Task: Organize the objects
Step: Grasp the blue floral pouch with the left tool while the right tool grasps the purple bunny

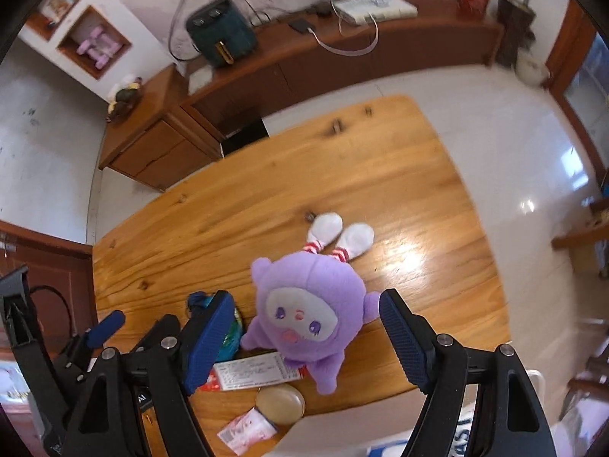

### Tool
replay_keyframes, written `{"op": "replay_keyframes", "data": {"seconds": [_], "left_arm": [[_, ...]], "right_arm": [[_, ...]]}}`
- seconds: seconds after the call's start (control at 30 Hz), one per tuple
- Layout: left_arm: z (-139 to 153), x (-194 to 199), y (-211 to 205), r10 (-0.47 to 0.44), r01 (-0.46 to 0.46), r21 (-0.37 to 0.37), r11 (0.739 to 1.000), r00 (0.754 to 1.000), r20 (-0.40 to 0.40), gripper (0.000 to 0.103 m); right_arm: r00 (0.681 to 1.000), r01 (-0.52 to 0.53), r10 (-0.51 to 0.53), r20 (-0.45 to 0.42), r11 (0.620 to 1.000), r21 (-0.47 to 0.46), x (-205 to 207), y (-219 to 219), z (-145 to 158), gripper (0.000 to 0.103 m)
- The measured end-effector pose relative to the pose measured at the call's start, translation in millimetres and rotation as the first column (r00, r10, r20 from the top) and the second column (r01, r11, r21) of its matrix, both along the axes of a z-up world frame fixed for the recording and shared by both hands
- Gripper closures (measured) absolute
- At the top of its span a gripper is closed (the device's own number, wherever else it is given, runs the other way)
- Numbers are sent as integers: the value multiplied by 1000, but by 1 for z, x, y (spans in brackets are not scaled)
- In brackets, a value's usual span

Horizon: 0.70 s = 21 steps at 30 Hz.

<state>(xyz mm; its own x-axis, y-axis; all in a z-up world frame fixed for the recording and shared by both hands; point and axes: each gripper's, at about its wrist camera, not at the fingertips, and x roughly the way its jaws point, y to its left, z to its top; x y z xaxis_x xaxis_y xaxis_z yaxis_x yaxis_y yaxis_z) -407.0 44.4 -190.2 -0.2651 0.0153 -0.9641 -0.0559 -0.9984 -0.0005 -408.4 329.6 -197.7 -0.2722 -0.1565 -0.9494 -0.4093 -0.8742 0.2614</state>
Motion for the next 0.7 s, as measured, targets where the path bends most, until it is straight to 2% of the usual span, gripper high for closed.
{"op": "replay_keyframes", "data": {"seconds": [0.27, 0.5, 0.6, 0.7], "left_arm": [[-32, -7, -5, 19, -20, 8, 1000, 999, 41, 6], [-41, -6, -16, 42, -43, 29, 999, 998, 49, 6], [-42, -4, -17, 39, -41, 39, 998, 998, 48, 5], [-44, -4, -18, 35, -39, 59, 998, 998, 53, 5]], "right_arm": [[997, 56, -53, 63, 997, -58, -1, 12, -43, 24], [996, 75, -70, 47, 991, -111, -11, 6, -54, 19], [997, 59, -49, 59, 982, -178, -15, -4, -64, 19], [998, 36, -27, 55, 982, -186, -18, -14, -68, 19]]}}
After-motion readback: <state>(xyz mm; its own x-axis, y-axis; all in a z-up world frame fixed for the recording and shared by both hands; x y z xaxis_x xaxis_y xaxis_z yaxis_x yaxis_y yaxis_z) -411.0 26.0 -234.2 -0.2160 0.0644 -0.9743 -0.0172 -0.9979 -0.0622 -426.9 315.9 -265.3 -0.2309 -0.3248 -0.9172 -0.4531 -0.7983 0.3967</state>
